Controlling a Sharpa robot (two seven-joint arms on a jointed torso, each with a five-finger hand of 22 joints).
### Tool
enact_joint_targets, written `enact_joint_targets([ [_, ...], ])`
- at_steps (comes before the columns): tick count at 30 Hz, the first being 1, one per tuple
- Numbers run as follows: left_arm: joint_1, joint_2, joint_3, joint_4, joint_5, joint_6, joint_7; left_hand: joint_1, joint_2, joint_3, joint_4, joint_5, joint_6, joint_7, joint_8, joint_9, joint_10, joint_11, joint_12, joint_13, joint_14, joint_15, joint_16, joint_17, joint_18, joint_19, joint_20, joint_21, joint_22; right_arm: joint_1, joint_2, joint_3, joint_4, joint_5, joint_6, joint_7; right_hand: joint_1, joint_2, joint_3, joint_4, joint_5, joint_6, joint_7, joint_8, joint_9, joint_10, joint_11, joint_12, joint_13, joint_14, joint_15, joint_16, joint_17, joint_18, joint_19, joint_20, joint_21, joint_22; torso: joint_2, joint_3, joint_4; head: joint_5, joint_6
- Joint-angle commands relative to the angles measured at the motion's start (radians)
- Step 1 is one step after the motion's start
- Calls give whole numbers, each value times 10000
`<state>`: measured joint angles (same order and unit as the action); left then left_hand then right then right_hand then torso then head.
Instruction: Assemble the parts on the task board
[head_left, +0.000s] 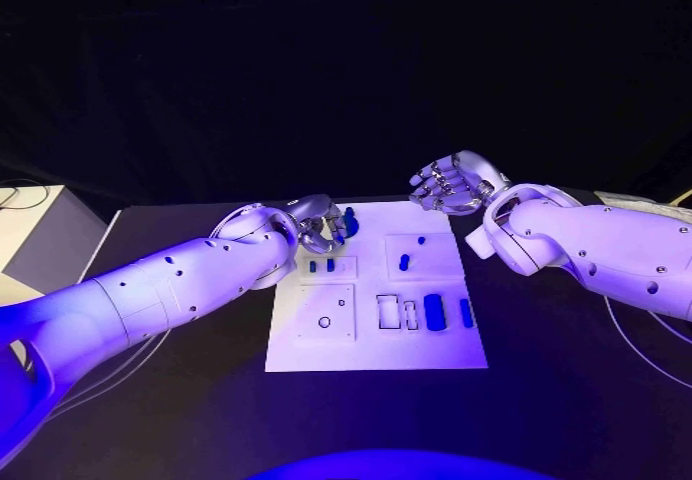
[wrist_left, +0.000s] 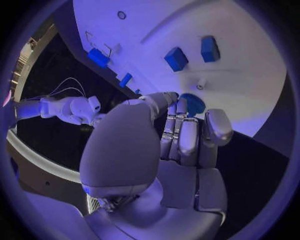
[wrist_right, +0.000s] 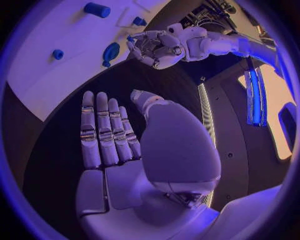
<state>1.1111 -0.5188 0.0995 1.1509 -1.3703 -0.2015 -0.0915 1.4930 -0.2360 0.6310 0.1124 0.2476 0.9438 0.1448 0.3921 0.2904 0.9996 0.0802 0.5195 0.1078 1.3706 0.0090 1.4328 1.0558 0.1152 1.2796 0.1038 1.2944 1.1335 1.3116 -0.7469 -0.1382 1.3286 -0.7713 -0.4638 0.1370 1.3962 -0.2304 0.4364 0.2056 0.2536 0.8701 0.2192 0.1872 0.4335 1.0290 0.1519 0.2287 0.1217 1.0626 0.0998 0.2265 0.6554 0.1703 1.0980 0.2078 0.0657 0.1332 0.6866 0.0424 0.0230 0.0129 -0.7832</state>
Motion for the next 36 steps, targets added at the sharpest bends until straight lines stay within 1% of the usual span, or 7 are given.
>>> enact_joint_targets([
  [1, 5, -201, 113, 244, 689, 107, 40, -91, -10, -16, -74, -41, 87, -4, -59, 13, 85, 14, -62, -11, 36, 8, 12, -30, -102, 77, 26, 32, 10, -2, -14, 4, -2, -94, 127, 132, -52, -39, 52, 6, 54, 55, -8, -56, -16, 19, 36, -67, -9, 24, 24, -45, -16, 139, -32, 34, 14, -9, -17, -3, 36, 3, 22],
  [3, 5, -363, 184, 364, 737, 185, 3, -99, -12, -16, -76, -43, 92, -2, -61, 15, 90, 16, -71, -12, 29, 10, 7, -50, -103, 78, 27, 34, 12, -2, -21, 4, -3, -94, 129, 131, -64, -42, 70, -2, 93, 67, -11, -63, -21, 30, 34, -71, -34, 33, 23, -64, -29, 140, -30, 35, 14, -30, -31, -13, 57, -8, 20],
  [6, 5, -546, 240, 430, 742, 298, -54, -102, -13, -16, -77, -43, 94, 0, -62, 16, 92, 16, -75, -12, 21, 11, 0, -74, -104, 80, 28, 36, 15, -2, -30, 4, -5, -95, 134, 130, -64, -42, 70, -2, 93, 67, -11, -63, -21, 30, 34, -71, -34, 33, 23, -64, -29, 140, -30, 35, 14, -30, -39, -25, 79, -24, 15],
  [14, 3, -850, 283, 419, 441, 662, -188, -111, -20, -15, -88, -44, 101, 2, -69, 20, 97, 20, -97, -15, -7, 14, -21, -147, -101, 69, 31, 27, 0, -3, -56, 4, 0, -106, 142, 126, -64, -42, 70, -2, 93, 67, -11, -63, -21, 30, 34, -71, -34, 33, 23, -64, -29, 140, -30, 35, 14, -30, -19, -18, 63, 30, 28],
  [22, -27, -764, 265, 200, 127, 746, -185, -116, -21, -9, -103, -45, 113, 1, -76, 26, 104, 22, -123, -17, -9, 16, -25, -154, -98, 55, 36, 16, -16, -3, -43, 4, 6, -113, 144, 133, -66, -49, 75, -8, 100, 70, -13, -67, -23, 33, 33, -74, -44, 35, 23, -72, -34, 140, -29, 35, 14, -38, -8, -21, 41, 71, 9],
  [23, -34, -746, 256, 169, 106, 742, -174, -116, -21, -9, -103, -45, 113, 1, -76, 26, 104, 22, -123, -17, -9, 16, -25, -154, -98, 55, 36, 16, -16, -3, -41, 4, 7, -113, 144, 133, -66, -49, 75, -8, 100, 70, -13, -67, -23, 33, 33, -74, -44, 35, 23, -72, -34, 140, -29, 35, 14, -38, -12, -13, 36, 82, 3],
  [36, -84, -605, 220, 75, 94, 647, -120, -124, -21, -5, -116, -48, 121, 3, -85, 31, 116, 25, -148, -18, -14, 19, -30, -166, -102, 62, 39, 25, -1, -4, -35, 4, 17, -116, 146, 138, -66, -49, 75, -8, 100, 70, -13, -67, -23, 33, 33, -74, -44, 35, 23, -72, -34, 140, -29, 35, 14, -38, -20, 5, 32, 73, -19],
])
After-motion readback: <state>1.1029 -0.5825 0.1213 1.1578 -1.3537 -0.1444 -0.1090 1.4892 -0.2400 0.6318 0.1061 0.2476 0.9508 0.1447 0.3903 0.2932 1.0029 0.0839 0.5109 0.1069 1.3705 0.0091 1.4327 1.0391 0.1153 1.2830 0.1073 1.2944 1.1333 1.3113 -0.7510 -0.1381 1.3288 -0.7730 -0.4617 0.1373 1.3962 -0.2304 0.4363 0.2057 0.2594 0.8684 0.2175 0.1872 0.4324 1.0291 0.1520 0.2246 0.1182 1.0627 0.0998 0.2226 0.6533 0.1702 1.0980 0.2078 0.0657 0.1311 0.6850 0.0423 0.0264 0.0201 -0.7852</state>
